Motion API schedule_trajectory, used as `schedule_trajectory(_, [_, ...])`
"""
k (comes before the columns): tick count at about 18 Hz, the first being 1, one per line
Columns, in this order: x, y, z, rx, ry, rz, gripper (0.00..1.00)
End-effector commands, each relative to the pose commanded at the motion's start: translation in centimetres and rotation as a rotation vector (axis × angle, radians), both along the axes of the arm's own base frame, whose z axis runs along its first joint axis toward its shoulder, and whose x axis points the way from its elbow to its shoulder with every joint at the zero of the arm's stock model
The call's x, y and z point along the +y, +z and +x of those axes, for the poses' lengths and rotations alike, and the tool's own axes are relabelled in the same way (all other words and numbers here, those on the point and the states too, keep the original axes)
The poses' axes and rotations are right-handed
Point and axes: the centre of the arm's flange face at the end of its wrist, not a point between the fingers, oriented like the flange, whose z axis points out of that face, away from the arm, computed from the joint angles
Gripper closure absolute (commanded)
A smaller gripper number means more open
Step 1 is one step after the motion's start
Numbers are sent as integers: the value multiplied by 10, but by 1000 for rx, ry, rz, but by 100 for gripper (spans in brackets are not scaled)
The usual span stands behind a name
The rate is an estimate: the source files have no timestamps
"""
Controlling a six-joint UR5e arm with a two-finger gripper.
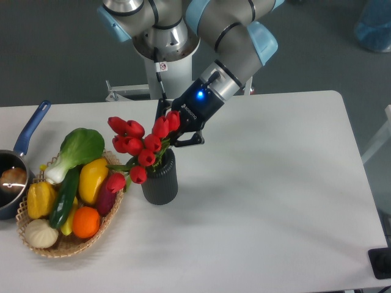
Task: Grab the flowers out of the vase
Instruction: 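Lift the gripped tulips straight up out of the black vase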
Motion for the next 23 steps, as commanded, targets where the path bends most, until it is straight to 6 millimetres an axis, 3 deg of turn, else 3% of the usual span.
schedule_trajectory(3, [-5,7,-3,6,14,14,99])
schedule_trajectory(10, [-9,49,-21,-81,95,86,99])
schedule_trajectory(23, [-15,71,-26,-132,135,114,98])
